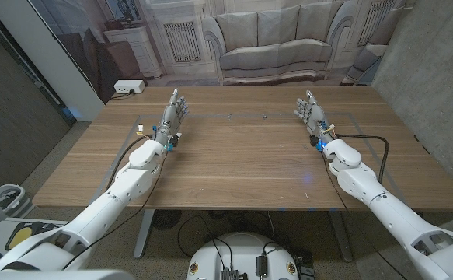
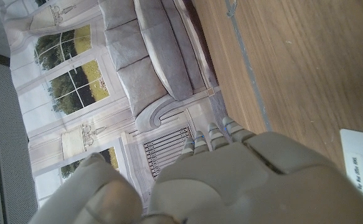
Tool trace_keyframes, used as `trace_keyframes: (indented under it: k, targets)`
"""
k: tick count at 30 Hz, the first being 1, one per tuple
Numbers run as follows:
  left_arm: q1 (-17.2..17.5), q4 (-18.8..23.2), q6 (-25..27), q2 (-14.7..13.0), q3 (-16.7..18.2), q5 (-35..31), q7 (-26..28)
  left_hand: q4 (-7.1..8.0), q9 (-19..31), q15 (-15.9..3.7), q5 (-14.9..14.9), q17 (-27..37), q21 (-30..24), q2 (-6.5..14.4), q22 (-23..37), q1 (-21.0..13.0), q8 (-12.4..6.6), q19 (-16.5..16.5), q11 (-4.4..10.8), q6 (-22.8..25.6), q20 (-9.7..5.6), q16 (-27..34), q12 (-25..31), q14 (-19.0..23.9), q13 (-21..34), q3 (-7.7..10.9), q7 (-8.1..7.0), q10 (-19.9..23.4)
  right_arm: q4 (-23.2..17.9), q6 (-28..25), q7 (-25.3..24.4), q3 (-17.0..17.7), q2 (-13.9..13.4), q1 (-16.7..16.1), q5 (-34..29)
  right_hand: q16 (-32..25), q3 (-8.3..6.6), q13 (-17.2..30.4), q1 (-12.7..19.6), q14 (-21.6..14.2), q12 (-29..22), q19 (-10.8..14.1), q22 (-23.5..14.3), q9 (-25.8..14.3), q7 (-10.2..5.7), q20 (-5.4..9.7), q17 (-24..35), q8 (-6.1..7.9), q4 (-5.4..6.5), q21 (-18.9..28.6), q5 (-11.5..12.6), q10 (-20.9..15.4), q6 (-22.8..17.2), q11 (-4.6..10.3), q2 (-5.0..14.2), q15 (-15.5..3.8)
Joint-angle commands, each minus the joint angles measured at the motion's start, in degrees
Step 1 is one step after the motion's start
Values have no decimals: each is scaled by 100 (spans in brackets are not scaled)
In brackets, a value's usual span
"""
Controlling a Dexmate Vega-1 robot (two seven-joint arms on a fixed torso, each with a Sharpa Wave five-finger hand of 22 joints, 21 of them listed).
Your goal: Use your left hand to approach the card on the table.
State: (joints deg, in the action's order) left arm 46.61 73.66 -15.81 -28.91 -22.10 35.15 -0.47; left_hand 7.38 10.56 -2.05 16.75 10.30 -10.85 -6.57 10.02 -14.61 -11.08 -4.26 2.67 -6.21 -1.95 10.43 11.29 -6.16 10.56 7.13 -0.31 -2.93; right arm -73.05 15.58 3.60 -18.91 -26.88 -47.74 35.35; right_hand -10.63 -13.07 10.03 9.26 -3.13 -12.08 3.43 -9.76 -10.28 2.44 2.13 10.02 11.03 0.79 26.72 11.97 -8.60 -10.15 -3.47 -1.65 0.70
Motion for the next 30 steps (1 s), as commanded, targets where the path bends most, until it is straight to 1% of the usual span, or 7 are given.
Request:
trace_keyframes:
  k: [1, 6, 9, 13, 15, 25, 30]
  targets:
    - [-160, -111, 86, 77, -92, -244, 224, 39, 19, -9, 49, 8, -47, 6, 26, -56, -33, -13, 46, -23, -382, 38, 36, 7, 9, -13, 8, 26, 224, -231, 446, 603, 551, 31, -512, -39, -30, 29, 26, -46, -23, 44, -26, -31, 14, 228, 22, 38, -9, 30, 20, -37, -41, 0, 7, -5]
    - [-141, -167, 14, 134, -42, -170, 201, 28, 18, -12, 69, 7, -56, 28, 25, -74, -41, 9, 34, 5, -381, 47, 49, 41, 9, -14, 14, 63, 126, -306, 521, 858, 725, -63, -690, -36, -28, 30, 26, -46, -20, 45, -26, -31, 8, 225, 23, 35, -13, 14, 20, -39, -45, -8, 12, -1]
    - [-124, -140, 29, 138, -29, -147, 205, 19, 17, -15, 84, 6, -60, 50, 25, -92, -56, 20, 43, 49, -378, 51, 59, 61, 8, -10, 13, 94, 21, -344, 545, 977, 771, -141, -799, -35, -28, 30, 28, -47, -20, 47, -27, -32, 10, 220, 24, 33, -15, 4, 20, -43, -45, -18, 17, 0]
    - [-99, -38, 122, 103, -35, -153, 239, -25, 16, -7, 142, 3, -95, 183, 23, -204, -104, 127, 27, 214, -322, 97, 109, 244, 9, 39, 44, 260, -69, -402, 573, 1100, 844, -211, -896, -38, -28, 31, 30, -62, -19, 50, -27, -32, 10, 217, 24, 34, -19, -7, 20, -45, -52, -14, 23, 11]
    - [-68, 45, 170, 70, -35, -175, 289, -33, 16, -4, 150, 2, -99, 205, 22, -225, -114, 141, 25, 247, -314, 97, 120, 258, 9, 48, 48, 295, -114, -452, 575, 1159, 884, -245, -917, -39, -28, 32, 31, -65, -18, 53, -28, -33, 14, 213, 25, 33, -20, -13, 19, -47, -53, -11, 26, 10]
    - [178, 467, 213, -113, 90, -152, 440, -66, 15, 12, 172, 1, -101, 281, 22, -306, -134, 167, -6, 332, -315, 89, 124, 288, 9, 85, 72, 340, -227, -486, 691, 1270, 980, -288, -1111, -35, -26, 33, 30, -64, -18, 48, -28, -34, -2, 190, 27, 27, -24, -38, 17, -56, -48, -27, 36, 25]
    - [250, 572, 141, -123, 124, -147, 475, -84, 14, 26, 180, 0, -98, 314, 22, -349, -136, 171, -11, 360, -304, 84, 127, 300, 9, 101, 91, 368, -235, -493, 781, 1312, 1034, -268, -1106, -36, -23, 34, 28, -72, -19, 53, -29, -34, -3, 187, 28, 25, -26, -51, 15, -64, -49, -31, 39, 18]
